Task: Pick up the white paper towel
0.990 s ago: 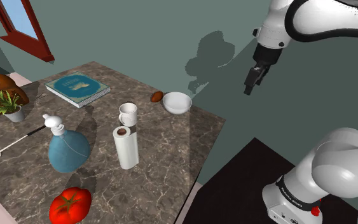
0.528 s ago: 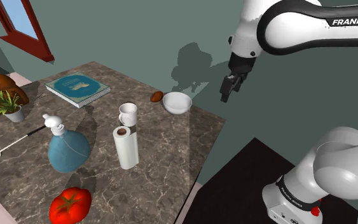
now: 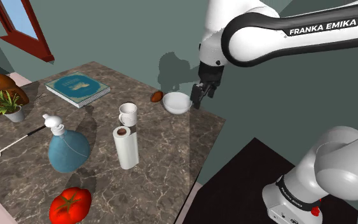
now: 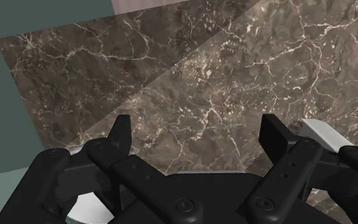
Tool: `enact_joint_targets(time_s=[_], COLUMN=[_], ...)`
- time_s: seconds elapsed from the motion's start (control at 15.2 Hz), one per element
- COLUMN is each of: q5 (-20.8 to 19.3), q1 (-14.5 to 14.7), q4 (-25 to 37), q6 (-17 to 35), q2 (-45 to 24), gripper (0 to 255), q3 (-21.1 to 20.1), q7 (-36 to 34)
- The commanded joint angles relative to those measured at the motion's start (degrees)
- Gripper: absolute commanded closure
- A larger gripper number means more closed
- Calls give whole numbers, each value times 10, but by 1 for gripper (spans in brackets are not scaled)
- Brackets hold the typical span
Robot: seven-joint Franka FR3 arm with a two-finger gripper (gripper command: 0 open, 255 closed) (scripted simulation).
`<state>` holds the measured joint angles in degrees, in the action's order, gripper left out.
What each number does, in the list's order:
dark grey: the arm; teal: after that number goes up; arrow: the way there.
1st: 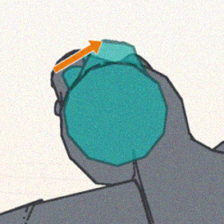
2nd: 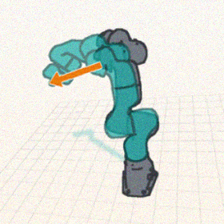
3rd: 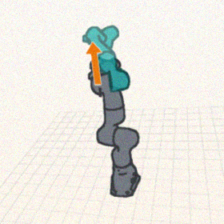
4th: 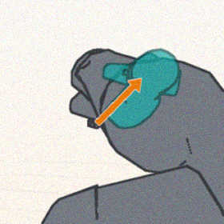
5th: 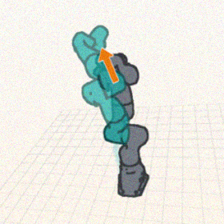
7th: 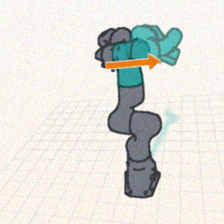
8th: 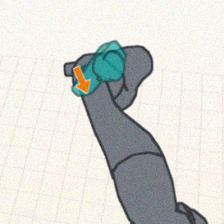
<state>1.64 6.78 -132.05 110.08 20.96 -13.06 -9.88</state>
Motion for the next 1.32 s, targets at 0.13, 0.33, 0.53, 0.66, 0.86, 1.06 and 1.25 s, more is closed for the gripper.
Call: enact_joint_targets(time_s=[0.13,0.33,0.53,0.66,0.86,1.06,1.25], q5=[-6,-20,-41,-58,-86,-116,-144], q1=[11,19,29,38,56,79,108], q4=[45,87,136,171,231,298,374], q6=[30,45,55,58,57,50,37], q2=[-72,-129,-188,-229,-292,-356,-423], gripper=[0,0,0,0,0,0,0], q3=[-36,-58,-77,-87,-98,-104,-104], q7=[-48,-84,-121,-145,-181,-213,-239])
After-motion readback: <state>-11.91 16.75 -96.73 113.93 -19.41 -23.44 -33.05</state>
